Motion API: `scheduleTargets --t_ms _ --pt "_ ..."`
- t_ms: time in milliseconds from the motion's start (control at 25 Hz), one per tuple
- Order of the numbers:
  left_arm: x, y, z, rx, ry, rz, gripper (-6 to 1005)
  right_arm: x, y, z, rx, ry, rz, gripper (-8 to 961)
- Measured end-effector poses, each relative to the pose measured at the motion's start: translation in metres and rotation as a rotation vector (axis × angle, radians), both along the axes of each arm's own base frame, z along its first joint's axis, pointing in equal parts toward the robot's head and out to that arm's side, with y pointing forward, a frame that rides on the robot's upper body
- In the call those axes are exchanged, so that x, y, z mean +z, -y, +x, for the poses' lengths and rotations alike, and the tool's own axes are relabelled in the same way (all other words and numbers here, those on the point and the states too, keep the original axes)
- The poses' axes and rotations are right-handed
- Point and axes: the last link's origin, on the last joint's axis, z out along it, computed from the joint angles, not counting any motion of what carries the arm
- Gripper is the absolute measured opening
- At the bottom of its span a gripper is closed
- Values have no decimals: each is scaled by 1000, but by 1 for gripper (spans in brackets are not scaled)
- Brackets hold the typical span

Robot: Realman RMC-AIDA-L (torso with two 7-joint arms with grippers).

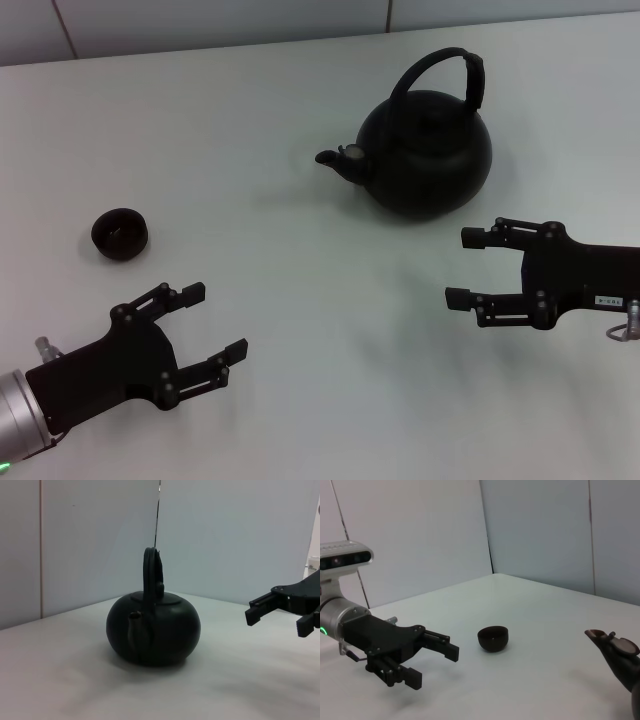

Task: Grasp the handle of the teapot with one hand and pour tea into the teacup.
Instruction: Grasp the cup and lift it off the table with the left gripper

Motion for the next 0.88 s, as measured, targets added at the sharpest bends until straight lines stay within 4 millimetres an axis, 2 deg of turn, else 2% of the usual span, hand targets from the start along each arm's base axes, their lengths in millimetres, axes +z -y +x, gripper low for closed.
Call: scheduleTargets --t_ms 880 --pt "1 1 -1 1 -1 -1 847 0 0 0 2 0 0 825"
